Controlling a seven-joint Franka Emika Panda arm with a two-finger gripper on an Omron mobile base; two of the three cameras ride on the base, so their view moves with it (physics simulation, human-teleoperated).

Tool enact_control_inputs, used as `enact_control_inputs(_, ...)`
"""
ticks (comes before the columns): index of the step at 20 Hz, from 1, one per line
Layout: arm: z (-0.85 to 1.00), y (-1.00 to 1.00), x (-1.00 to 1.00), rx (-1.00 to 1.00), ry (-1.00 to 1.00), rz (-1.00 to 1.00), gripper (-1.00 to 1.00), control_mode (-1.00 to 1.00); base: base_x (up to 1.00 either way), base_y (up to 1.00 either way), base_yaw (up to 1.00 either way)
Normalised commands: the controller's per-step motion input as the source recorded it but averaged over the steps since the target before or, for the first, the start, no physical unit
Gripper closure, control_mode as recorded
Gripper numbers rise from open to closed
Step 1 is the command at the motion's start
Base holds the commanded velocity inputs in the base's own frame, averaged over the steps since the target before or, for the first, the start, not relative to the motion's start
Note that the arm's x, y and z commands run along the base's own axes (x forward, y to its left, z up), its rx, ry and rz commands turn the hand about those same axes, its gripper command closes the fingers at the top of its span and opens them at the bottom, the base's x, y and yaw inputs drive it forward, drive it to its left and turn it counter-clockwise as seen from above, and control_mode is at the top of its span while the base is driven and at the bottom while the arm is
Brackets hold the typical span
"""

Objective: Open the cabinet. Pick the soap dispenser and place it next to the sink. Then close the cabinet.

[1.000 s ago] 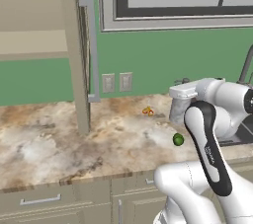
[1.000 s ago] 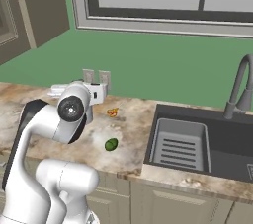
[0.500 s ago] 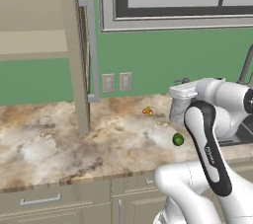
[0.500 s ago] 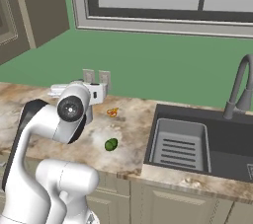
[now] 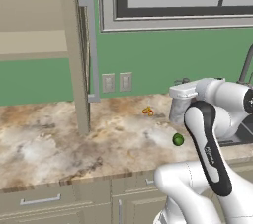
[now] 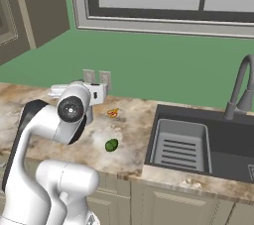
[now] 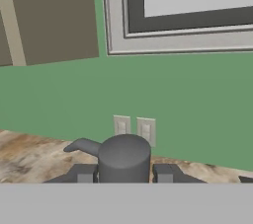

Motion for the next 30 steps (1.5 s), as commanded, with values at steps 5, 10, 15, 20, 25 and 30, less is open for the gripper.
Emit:
enact_control_inputs(5,0.0,0.0,0.0,0.0,0.0,0.0,1.0,-1.0,0.0,0.0,0.0)
enact_control_inputs(10,0.0,0.0,0.0,0.0,0.0,0.0,1.0,-1.0,0.0,0.0,0.0)
enact_control_inputs(15,-0.01,-0.02,0.01,0.0,0.0,0.0,1.0,-1.0,0.0,0.0,0.0)
enact_control_inputs(20,-0.02,-0.24,0.25,0.09,0.0,0.0,1.0,-1.0,0.0,0.0,0.0)
enact_control_inputs(25,-0.02,-0.35,0.31,0.14,0.0,0.03,1.0,-1.0,0.0,0.0,0.0)
enact_control_inputs(30,-0.22,-0.32,0.29,0.03,0.03,0.11,1.0,-1.0,0.0,0.0,0.0)
